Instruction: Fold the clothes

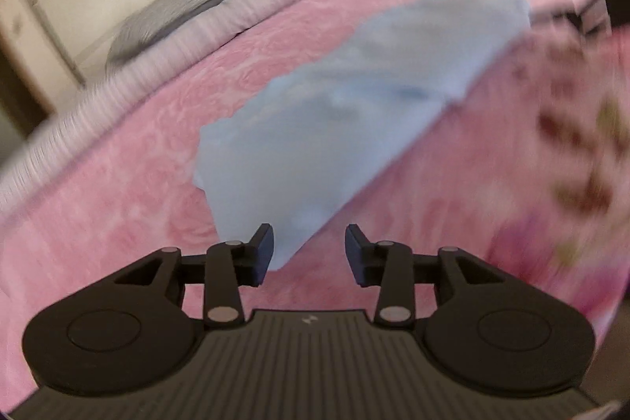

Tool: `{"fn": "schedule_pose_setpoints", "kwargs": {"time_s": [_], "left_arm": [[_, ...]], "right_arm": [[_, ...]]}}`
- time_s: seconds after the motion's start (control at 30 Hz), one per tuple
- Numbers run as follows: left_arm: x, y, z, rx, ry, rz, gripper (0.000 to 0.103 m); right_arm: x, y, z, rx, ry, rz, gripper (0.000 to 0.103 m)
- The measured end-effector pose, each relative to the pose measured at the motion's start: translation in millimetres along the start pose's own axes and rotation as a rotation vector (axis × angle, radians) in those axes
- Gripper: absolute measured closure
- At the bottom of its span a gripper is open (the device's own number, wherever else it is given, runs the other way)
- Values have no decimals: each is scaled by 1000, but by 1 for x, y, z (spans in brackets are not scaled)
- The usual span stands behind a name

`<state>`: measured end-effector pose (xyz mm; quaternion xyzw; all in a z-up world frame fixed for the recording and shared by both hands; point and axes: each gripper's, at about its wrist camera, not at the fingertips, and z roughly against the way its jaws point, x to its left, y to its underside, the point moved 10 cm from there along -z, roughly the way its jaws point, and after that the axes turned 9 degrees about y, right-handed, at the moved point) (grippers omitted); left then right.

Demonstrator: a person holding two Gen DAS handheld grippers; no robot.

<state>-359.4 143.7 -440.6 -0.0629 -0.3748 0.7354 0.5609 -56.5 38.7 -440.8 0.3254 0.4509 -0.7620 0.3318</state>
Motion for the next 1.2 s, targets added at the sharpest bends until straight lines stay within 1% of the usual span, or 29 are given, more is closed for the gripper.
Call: {"fn": "schedule_pose_setpoints", "kwargs": {"time_s": [0.1,0.17,0.2,0.23,0.27,0.3,0.33,0.4,0.5,0.6,0.63,0.7,0.73,0.8,0.9,0.93,0.97,1.0,1.03,1.07,1.1,1.13,1.17,1.2], "left_arm": [[-2,14,-17,32,-78,-156,67],[-2,16,-25,42,-104,-226,67],[-2,17,-28,47,-116,-261,73],[-2,17,-31,48,-110,-281,82],[-1,18,-33,51,-96,-286,86],[0,19,-35,54,-81,-290,88],[2,19,-36,57,-67,-293,89],[3,21,-37,57,-57,-303,89],[6,25,-37,58,-41,-318,89],[8,28,-38,58,-26,-332,89],[9,29,-38,58,-21,-337,89],[11,31,-39,58,-11,-347,89],[11,32,-39,58,-6,-352,89],[13,34,-39,58,4,-362,88],[21,31,-27,56,26,-160,84],[26,30,-19,38,43,-38,84],[31,29,-12,19,62,88,84],[38,29,-4,-8,84,238,84],[44,30,4,-37,105,389,81],[51,32,12,-78,133,562,73],[55,34,18,-121,158,715,64],[58,37,20,-168,195,877,60],[62,40,21,-215,232,1040,52],[62,41,16,-230,237,1101,50]], "right_arm": [[16,6,-12,13,68,167,52],[24,13,-22,21,112,261,52],[26,17,-26,25,119,291,52],[27,19,-29,16,125,309,59],[27,20,-31,1,123,310,88],[27,21,-33,3,104,301,98],[25,21,-34,3,91,288,98],[20,22,-34,-15,84,307,99],[5,31,-45,-5,74,314,101],[-5,47,-60,45,66,319,101],[-8,59,-65,101,68,319,103],[-14,89,-73,217,63,312,103],[-15,102,-73,241,44,276,103],[-28,106,-69,276,40,100,103],[-59,101,-52,361,-4,-318,103],[-69,99,-45,367,-26,-489,100],[-80,98,-38,368,-49,-663,95],[-87,96,-31,356,-85,-837,89],[-91,94,-29,347,-134,-1010,72],[-96,92,-27,338,-185,-1184,51],[-98,90,-26,325,-237,-1336,45],[-98,88,-27,309,-280,-1479,40],[-97,87,-30,302,-314,-1607,38],[-99,83,-39,308,-343,-1699,37]]}}
